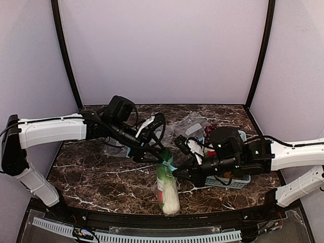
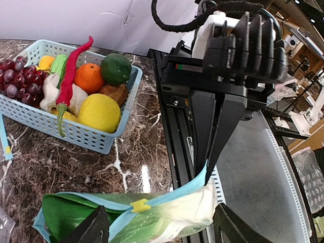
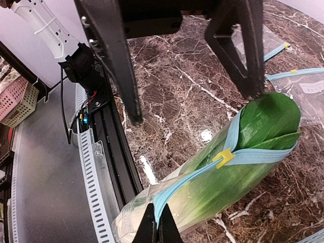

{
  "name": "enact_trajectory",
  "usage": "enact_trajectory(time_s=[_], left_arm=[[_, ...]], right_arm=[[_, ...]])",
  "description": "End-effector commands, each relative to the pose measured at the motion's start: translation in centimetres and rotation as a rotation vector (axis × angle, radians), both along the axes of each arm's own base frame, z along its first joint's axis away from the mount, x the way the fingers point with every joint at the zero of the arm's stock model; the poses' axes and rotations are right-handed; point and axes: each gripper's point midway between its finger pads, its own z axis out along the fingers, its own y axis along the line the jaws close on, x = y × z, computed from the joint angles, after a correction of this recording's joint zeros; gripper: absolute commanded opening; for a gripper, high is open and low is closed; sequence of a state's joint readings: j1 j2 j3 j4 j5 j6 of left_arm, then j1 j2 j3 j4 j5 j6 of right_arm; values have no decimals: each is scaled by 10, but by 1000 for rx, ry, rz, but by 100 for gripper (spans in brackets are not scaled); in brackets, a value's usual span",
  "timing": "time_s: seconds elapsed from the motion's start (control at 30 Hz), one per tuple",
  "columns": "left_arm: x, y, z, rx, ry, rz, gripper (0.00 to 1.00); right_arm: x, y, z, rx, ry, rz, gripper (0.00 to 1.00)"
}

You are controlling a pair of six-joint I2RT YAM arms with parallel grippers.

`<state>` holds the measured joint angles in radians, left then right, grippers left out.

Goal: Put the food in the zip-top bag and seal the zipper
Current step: Pass from the right arm to the left

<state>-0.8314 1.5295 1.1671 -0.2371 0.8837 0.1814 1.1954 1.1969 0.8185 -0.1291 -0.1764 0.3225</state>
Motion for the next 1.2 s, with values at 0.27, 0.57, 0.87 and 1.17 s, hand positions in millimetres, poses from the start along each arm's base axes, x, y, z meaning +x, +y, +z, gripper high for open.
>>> enact_trajectory(time_s=[0.27,0.57,0.87,1.17], left_arm=[[-31,-34,-6,-37,60,-216,66],[-41,-25,-22,31,130,-206,25],[-42,-13,-25,95,128,-130,1],[-21,-3,-11,92,90,156,1]], right_arm=[[-7,6,14,84,10,52,0],[7,-4,10,70,5,-29,0],[17,-4,6,42,-2,-69,0],[12,17,5,67,15,4,65]])
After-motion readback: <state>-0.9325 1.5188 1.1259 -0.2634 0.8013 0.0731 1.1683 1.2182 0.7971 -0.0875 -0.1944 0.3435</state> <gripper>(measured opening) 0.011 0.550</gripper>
